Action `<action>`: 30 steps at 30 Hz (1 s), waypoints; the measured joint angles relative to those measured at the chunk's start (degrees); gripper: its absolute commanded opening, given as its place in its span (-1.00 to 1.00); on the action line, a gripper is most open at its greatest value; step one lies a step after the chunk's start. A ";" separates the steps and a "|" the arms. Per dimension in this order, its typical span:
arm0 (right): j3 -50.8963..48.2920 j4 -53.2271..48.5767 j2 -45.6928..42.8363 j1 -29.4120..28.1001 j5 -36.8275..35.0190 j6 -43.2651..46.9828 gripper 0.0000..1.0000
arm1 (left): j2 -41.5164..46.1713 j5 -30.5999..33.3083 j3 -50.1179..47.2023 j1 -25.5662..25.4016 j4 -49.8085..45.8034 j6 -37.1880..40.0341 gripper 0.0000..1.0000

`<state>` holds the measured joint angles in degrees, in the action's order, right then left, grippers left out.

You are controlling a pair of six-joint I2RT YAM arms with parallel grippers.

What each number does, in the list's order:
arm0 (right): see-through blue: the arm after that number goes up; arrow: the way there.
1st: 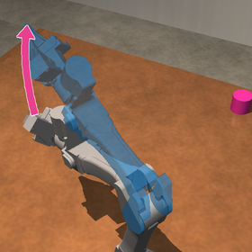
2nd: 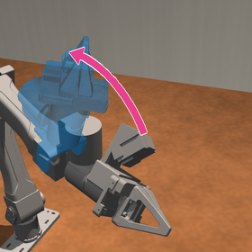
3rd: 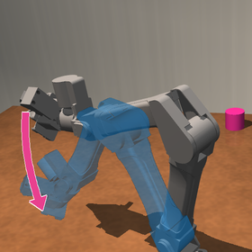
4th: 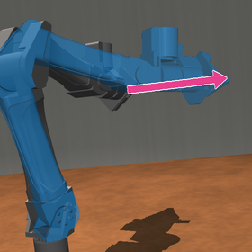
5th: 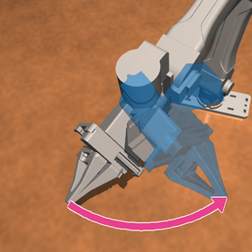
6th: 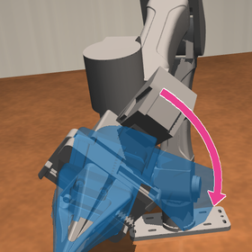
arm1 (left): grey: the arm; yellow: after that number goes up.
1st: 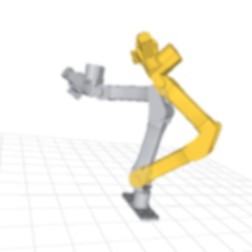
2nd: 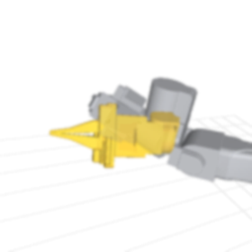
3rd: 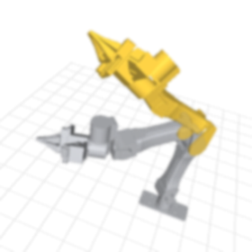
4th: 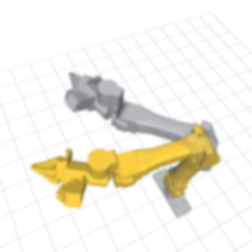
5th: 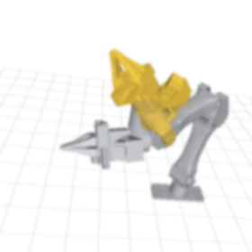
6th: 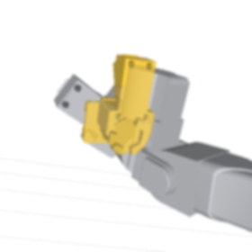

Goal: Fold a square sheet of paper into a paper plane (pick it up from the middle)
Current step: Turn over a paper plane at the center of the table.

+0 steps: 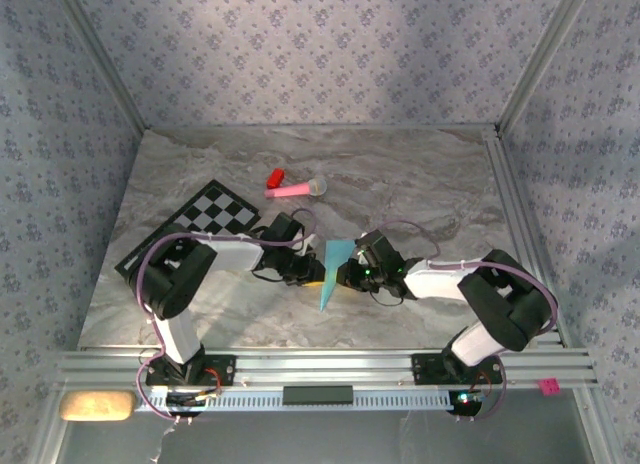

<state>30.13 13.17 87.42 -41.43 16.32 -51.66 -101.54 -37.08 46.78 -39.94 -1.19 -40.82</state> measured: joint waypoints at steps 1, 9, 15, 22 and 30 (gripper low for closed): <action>0.00 0.04 0.04 0.04 0.02 -0.04 -0.66 | -0.15 -0.09 0.00 0.00 0.17 -0.15 -0.61; -0.13 0.37 0.13 0.04 0.07 -0.22 -0.67 | -0.26 -1.16 0.00 -0.20 1.46 -0.87 -0.60; -0.37 0.85 0.13 0.20 0.37 -0.48 -0.67 | -0.26 -1.29 0.00 -0.22 1.88 -1.62 -0.81; -0.55 1.29 0.11 0.63 1.07 -1.16 -0.59 | -0.20 -1.49 0.00 -0.20 2.58 -1.95 -1.00; -0.87 -0.26 -4.04 1.40 0.98 -1.55 -0.42 | 4.39 3.41 0.09 -0.57 -1.33 -0.81 -1.00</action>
<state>29.26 12.91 83.37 -40.03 17.30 -53.21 -97.14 -33.67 46.87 -40.51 -2.52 -41.63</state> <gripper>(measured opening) 0.265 0.061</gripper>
